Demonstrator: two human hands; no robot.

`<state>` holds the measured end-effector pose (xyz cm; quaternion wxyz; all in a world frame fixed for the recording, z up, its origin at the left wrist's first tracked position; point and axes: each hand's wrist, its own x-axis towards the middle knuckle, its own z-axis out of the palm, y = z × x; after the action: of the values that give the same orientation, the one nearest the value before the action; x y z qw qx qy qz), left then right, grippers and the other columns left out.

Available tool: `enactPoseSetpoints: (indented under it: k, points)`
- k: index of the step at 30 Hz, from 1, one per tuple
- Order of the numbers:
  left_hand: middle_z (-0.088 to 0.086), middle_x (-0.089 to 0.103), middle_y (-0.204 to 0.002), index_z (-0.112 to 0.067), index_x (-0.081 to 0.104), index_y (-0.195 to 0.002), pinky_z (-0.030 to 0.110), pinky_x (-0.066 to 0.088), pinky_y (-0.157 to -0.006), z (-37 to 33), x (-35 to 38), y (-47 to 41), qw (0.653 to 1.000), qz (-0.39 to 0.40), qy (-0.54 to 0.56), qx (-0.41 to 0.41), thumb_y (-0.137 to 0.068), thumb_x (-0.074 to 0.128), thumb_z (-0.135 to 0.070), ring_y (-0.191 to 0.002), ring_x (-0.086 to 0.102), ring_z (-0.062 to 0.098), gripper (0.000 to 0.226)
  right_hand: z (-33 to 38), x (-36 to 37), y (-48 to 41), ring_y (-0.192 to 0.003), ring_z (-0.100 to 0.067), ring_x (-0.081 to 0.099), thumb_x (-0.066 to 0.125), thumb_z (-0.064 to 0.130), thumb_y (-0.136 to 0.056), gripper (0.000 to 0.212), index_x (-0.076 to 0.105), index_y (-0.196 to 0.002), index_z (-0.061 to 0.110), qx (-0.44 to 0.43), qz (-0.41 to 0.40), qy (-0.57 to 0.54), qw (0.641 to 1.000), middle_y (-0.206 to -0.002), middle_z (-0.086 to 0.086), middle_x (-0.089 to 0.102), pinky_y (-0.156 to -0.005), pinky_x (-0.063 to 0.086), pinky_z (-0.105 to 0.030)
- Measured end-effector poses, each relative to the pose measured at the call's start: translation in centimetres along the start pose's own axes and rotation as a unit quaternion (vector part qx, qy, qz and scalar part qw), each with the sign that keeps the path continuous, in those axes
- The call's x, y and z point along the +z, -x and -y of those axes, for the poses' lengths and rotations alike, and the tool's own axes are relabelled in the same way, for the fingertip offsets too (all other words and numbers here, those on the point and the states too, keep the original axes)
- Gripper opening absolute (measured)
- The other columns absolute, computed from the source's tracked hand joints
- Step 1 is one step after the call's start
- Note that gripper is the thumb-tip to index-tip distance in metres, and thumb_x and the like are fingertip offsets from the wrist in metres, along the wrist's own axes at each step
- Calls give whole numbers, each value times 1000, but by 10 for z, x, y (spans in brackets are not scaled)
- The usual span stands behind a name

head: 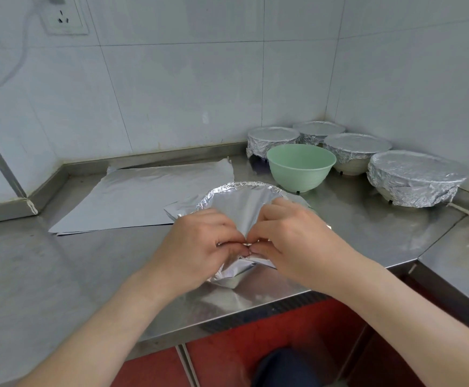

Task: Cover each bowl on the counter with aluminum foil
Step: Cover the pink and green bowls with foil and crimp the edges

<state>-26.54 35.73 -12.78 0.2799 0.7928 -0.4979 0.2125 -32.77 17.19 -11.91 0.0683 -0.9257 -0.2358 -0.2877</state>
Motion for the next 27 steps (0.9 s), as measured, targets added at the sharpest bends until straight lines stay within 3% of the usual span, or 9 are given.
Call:
enactPoseSetpoints:
  k: [3,5,7,10,15,18,22,27]
  points:
    - [-10,65,-71,-18,76,-77,25,45,-67,2,2,0,1000,-4,-7,9,-79,69,-28,-69,55,9,13,1,12,2,-64,-24,50,82,11,-60,19,66,-68,16,-16,-7,58,998,-67,-1,54,-56,45,-34]
    - [-11,65,-71,-19,76,-75,27,46,-66,4,1,0,1000,-4,16,-8,-77,68,-30,-69,57,9,14,4,15,2,-65,-23,50,82,13,-60,19,65,-68,17,-6,-12,72,997,-67,0,54,-56,44,-35]
    - [-11,66,-72,-19,78,-75,27,46,-67,6,-4,0,998,2,50,-24,-76,68,-34,-71,58,7,17,7,11,1,-66,-23,53,71,25,-75,8,68,-70,20,7,-14,53,998,-67,3,56,-56,44,-32]
    - [-11,67,-74,-21,80,-75,23,46,-69,9,-14,0,995,14,80,-49,-72,78,-32,-73,60,4,11,3,-2,0,-72,-21,55,50,39,-85,29,74,-80,24,44,2,-53,998,-75,5,61,-63,47,-36]
    - [-21,69,-85,-31,79,-84,17,45,-82,16,-28,2,986,42,91,-130,-65,85,-31,-91,61,2,19,-22,-14,7,-88,-11,55,72,30,-83,10,76,-91,26,98,7,-146,984,-92,9,64,-80,49,-38]
    - [-20,69,-86,-29,79,-84,10,43,-80,10,-28,-1,984,16,100,-144,-70,84,-23,-89,62,1,17,-21,-9,7,-86,-9,54,74,32,-81,10,76,-90,28,97,4,-156,983,-91,11,63,-78,49,-42]
    - [-16,68,-81,-29,79,-80,22,47,-73,-4,-12,-4,987,10,114,-115,-74,80,-31,-82,63,6,7,-14,-3,3,-79,-2,51,61,49,-79,22,75,-90,35,83,10,-172,982,-87,15,61,-74,48,-41]
    - [-14,67,-81,-26,79,-85,27,48,-71,0,-5,0,993,6,94,-73,-74,75,-35,-78,62,5,15,-17,-2,1,-74,6,42,62,46,-80,17,74,-90,38,47,38,-123,990,-83,15,62,-75,43,-36]
